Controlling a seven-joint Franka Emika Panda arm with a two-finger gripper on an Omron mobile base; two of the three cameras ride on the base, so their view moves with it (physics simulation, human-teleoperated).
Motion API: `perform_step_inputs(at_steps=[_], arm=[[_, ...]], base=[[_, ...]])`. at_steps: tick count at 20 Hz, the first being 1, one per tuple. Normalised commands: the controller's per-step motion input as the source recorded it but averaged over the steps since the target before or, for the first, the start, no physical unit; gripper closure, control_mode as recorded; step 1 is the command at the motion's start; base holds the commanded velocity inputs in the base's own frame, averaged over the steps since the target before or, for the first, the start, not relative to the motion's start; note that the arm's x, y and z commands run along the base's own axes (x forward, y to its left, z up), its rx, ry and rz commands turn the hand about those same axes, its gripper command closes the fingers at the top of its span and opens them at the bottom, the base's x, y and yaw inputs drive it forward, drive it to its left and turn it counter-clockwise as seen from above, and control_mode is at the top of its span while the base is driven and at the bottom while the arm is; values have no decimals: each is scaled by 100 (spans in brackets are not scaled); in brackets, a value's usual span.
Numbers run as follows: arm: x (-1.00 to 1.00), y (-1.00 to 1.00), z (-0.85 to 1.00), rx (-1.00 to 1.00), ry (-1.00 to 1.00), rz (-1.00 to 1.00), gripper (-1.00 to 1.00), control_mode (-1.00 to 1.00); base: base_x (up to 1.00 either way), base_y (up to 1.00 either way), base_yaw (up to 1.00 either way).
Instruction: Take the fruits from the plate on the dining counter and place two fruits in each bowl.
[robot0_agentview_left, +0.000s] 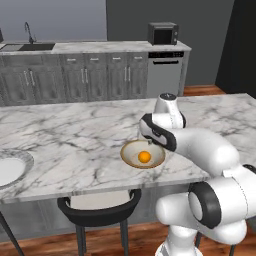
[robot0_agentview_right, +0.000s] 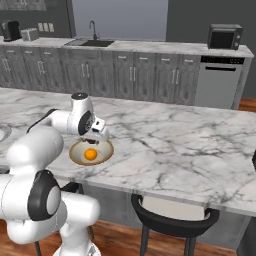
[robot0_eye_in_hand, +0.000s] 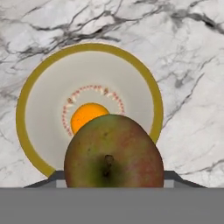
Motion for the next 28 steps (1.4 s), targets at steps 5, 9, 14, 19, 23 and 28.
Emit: perform_step_inputs(at_steps=[5, 9, 14, 19, 23, 28], arm=[[-26, 21, -31, 0, 9, 6, 100, -100], [-5, 45, -16, 0, 4, 2, 100, -100], [14, -6, -10, 0, 3, 0, 100, -100], [31, -4, -23, 0, 3, 0, 100, -100], [6, 0, -29, 0, 2, 0, 100, -100], [0, 1, -19, 0, 3, 0, 100, -100]], base=[[0, 0, 0], [0, 0, 0], [0, 0, 0], [0, 0, 0], [0, 0, 0], [0, 0, 0]])
